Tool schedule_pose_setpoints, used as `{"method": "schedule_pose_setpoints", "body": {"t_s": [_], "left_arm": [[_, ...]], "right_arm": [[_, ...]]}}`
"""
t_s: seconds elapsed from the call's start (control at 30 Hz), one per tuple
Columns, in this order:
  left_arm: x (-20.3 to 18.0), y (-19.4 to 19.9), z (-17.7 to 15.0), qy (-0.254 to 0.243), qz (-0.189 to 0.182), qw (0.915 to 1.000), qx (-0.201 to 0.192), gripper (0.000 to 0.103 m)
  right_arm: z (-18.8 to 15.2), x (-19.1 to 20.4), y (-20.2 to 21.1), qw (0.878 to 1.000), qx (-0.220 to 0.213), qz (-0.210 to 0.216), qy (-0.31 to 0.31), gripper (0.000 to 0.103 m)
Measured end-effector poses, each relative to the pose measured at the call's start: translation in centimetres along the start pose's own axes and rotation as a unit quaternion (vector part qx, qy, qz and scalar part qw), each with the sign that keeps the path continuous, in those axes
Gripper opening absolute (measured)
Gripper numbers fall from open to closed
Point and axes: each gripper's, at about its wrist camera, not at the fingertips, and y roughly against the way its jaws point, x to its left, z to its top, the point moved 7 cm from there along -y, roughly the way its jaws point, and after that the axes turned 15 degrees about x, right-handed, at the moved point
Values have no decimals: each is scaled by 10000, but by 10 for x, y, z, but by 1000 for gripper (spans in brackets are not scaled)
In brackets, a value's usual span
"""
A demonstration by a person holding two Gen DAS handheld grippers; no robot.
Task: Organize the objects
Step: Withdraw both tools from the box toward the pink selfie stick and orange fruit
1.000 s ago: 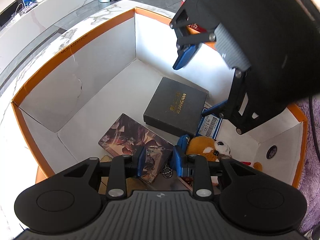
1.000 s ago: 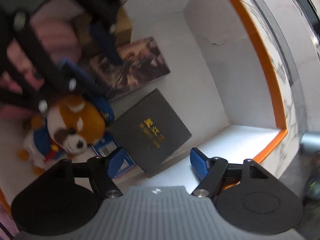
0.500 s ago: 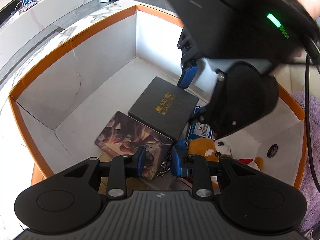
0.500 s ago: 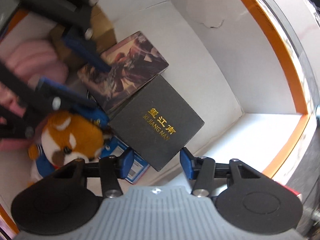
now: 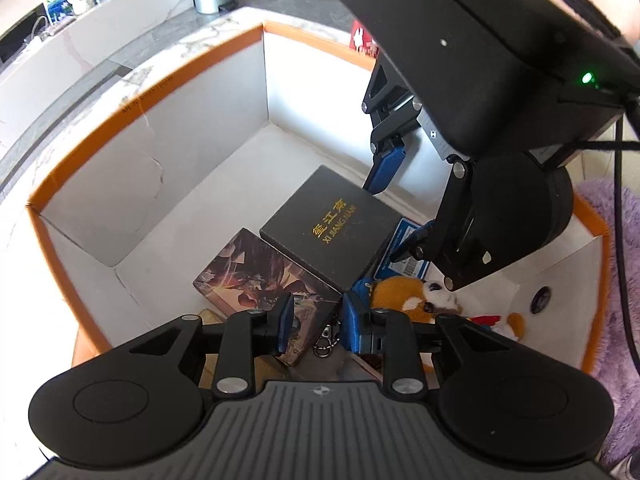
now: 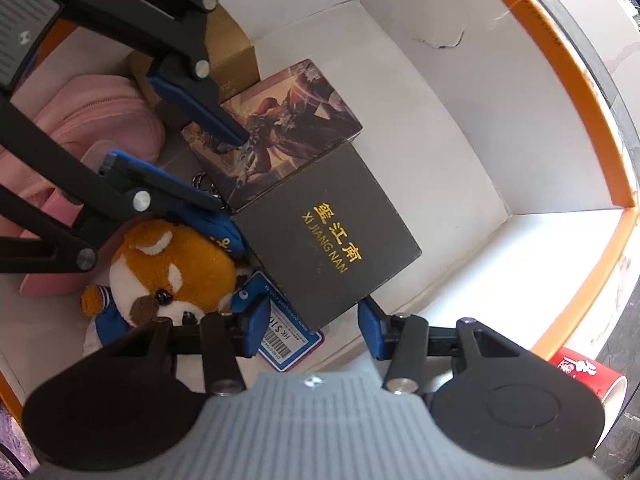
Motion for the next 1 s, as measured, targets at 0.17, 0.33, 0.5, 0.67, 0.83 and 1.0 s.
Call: {"method": "schedule_pose_setpoints", "body": {"t_s": [0.17, 0.33, 0.5, 0.67, 0.83, 1.0], "left_arm": [[8, 34, -18, 254, 31, 9989, -382, 31], [6, 75, -53, 596, 270, 9959, -631, 32], [28, 126, -97, 1112, 699, 9889, -689, 32], [53, 157, -145, 1849, 818, 9768, -713, 32], [72, 178, -185, 2617, 656, 9597, -781, 33], [87, 160, -195, 3092, 307, 9459, -937, 35]], "right_arm": [[-12, 4, 34, 9989, -409, -190, -155, 51], [-12, 33, 81, 9931, -1123, -234, -261, 51], [-8, 70, 126, 9830, -1826, -87, -169, 50], [17, 105, 162, 9724, -2330, 21, 139, 37], [59, 134, 160, 9721, -2309, 8, 425, 34], [98, 137, 143, 9779, -2054, -73, 379, 31]]}}
